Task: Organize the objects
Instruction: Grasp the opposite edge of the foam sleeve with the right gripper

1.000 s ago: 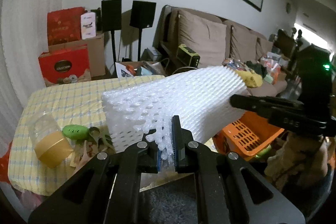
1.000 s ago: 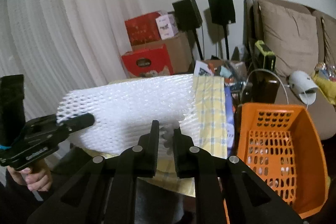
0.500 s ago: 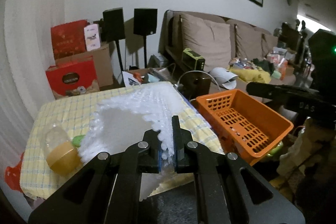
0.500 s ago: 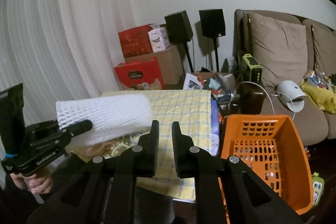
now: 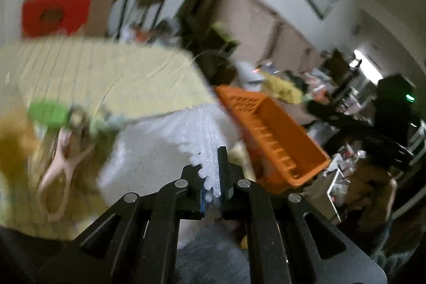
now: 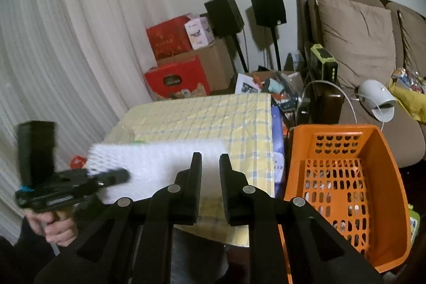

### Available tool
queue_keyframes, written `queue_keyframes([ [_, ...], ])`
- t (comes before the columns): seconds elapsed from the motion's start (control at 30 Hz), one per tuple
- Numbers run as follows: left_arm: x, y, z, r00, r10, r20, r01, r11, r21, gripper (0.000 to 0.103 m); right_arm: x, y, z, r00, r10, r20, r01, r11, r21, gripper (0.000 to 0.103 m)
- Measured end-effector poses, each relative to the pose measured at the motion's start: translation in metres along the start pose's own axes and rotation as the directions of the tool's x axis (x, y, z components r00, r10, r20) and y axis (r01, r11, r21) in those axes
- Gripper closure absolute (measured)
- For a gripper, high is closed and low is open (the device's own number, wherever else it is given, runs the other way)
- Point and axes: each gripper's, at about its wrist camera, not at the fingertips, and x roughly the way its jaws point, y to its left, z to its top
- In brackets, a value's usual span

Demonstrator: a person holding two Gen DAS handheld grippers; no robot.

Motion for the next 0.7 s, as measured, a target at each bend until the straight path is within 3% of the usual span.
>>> queue_keyframes([
  [0.1,0.012,0.017,-0.006,0.997,0.060,-0.042,-0.061,0.998,-0.007,0.097,0.013,-0.004,-0.004,0.999,-0.005,-0.037,0.006,1.000,0.006,0.088],
  [0.33,0.022,0.022,-0.014,0.991,0.084,-0.103,-0.084,0.996,0.013,0.097,0.036,-0.009,-0.014,0.996,0.008,-0.093,-0.006,1.000,0.016,0.083],
  [0.5,0.018,0.016,-0.016,0.990,0.073,-0.117,-0.068,0.997,0.043,0.097,0.043,-0.014,-0.017,0.995,0.043,-0.092,-0.040,0.999,0.034,0.066],
  [0.57,0.018,0.013,-0.017,0.988,0.057,-0.141,-0.048,0.996,0.070,0.096,0.042,-0.019,-0.016,0.995,0.058,-0.084,-0.055,0.997,0.046,0.050],
  [0.7,0.022,0.006,-0.020,0.982,0.058,-0.177,-0.036,0.991,0.125,0.096,0.049,-0.017,-0.019,0.990,0.079,-0.115,-0.079,0.997,0.006,0.036],
])
